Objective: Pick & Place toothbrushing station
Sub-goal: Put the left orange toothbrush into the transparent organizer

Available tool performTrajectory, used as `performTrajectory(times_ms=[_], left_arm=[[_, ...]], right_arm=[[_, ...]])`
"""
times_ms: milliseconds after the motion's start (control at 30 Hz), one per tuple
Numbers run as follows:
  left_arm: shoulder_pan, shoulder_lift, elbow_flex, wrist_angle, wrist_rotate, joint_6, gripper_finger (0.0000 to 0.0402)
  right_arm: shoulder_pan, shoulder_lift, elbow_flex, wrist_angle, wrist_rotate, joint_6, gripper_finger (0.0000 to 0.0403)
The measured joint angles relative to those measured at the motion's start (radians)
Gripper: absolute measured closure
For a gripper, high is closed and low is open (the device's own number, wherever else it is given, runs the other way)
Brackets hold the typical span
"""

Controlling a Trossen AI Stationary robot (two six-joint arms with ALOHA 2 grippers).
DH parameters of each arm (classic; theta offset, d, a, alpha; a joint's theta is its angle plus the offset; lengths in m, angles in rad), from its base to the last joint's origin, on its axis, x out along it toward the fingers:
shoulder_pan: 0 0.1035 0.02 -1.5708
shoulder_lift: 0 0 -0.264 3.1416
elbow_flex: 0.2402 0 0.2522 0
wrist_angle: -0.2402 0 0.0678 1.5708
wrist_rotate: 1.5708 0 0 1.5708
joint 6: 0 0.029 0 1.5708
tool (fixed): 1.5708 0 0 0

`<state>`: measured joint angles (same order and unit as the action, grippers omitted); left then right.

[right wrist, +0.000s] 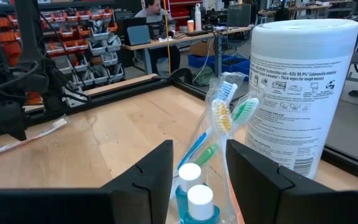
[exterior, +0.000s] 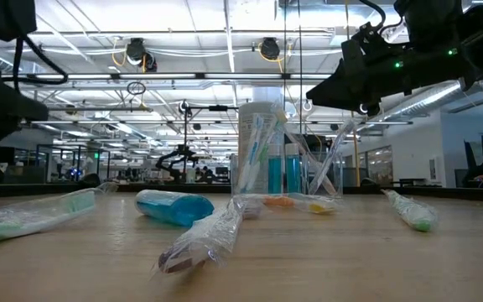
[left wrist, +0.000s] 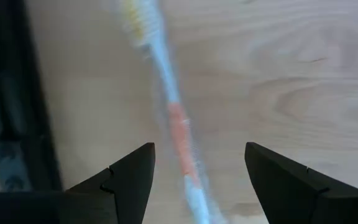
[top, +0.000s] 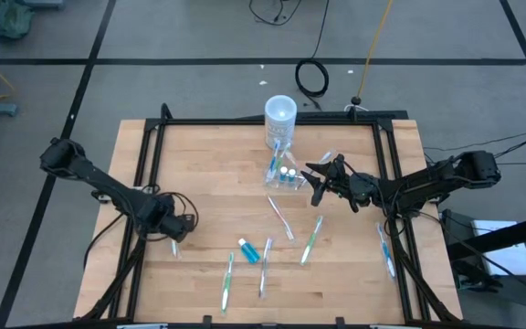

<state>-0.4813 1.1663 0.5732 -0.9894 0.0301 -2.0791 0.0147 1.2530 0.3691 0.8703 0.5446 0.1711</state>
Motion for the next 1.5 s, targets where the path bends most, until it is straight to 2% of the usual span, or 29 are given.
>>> performTrajectory(times_ms=[200, 400, 700, 1033, 1233, 1333, 1500], left_arm=[[-0.012, 0.068, 0.000, -0.002, 0.001, -0.078, 0.0147], [0.003, 0.111, 0.000, 0.009, -0.009, -0.093, 0.0147], [0.005, 0.171, 0.002, 0.162, -0.062, 0.001, 0.0147], [0.005, 0.181, 0.001, 0.183, -0.082, 0.089, 0.0147], [0.003, 0.182, 0.002, 0.254, -0.158, 0.132, 0.0146], [0.010, 0.182, 0.002, 0.292, -0.208, 0.194, 0.0146], [0.053, 0.182, 0.002, 0.365, -0.347, 0.358, 0.0146]], right_arm=[[0.000, 0.000, 0.000, 0.000, 0.000, 0.000, 0.0263], [0.000, 0.000, 0.000, 0.000, 0.000, 0.000, 0.0263], [0.000, 0.000, 0.000, 0.000, 0.000, 0.000, 0.0263], [0.000, 0.000, 0.000, 0.000, 0.000, 0.000, 0.0263], [0.000, 0.000, 0.000, 0.000, 0.000, 0.000, 0.0263], [0.000, 0.000, 0.000, 0.000, 0.000, 0.000, 0.0263], [0.000, 0.000, 0.000, 0.000, 0.000, 0.000, 0.0263]])
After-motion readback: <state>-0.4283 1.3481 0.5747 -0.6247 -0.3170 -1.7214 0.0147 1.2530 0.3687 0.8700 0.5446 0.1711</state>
